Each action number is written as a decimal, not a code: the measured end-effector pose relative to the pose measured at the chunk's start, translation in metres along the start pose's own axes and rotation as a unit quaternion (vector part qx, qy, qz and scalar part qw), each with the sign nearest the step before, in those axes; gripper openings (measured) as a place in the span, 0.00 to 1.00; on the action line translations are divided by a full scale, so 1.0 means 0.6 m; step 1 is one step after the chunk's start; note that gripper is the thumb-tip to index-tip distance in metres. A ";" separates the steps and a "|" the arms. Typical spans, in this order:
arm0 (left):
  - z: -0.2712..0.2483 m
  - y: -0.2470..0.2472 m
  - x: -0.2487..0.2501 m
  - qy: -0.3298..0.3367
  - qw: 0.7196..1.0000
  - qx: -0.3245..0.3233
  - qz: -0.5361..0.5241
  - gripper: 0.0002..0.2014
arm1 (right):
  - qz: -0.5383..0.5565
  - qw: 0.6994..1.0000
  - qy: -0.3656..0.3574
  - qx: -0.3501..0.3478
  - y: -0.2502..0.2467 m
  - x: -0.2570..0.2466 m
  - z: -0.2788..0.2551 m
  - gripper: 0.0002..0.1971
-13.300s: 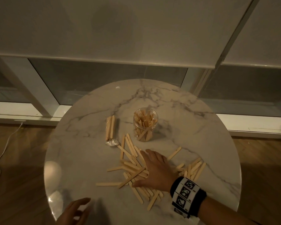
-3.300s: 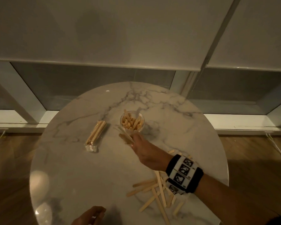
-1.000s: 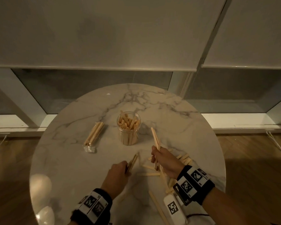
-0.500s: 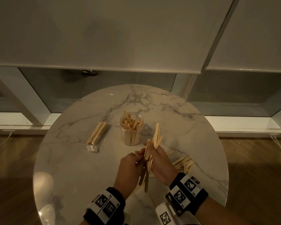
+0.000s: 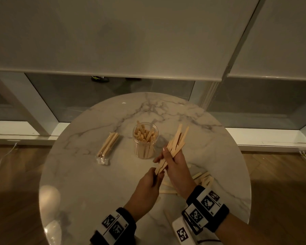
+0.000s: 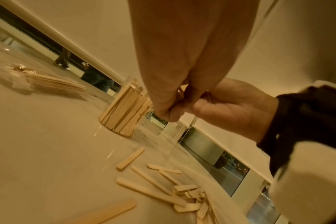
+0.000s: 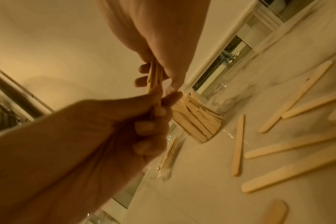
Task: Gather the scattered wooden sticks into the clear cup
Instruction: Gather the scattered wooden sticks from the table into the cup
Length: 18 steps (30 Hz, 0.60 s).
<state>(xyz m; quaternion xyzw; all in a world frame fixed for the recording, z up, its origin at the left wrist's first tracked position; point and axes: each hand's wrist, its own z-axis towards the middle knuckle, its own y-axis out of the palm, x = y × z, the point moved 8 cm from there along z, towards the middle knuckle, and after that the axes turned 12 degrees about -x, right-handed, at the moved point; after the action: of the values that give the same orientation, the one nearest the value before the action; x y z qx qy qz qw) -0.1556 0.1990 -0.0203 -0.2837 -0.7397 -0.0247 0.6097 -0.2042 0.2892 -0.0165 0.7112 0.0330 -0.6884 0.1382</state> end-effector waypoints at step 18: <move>-0.003 -0.079 0.084 0.111 0.977 0.131 0.123 0.20 | -0.149 0.949 0.134 -0.244 0.062 0.033 -0.043 0.07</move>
<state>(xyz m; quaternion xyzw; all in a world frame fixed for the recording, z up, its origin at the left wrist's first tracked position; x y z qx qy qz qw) -0.1799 0.1782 0.0407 -0.2857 -0.6236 0.1162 0.7184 -0.1692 0.2567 -0.0300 0.7283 0.3240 -0.5704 0.1981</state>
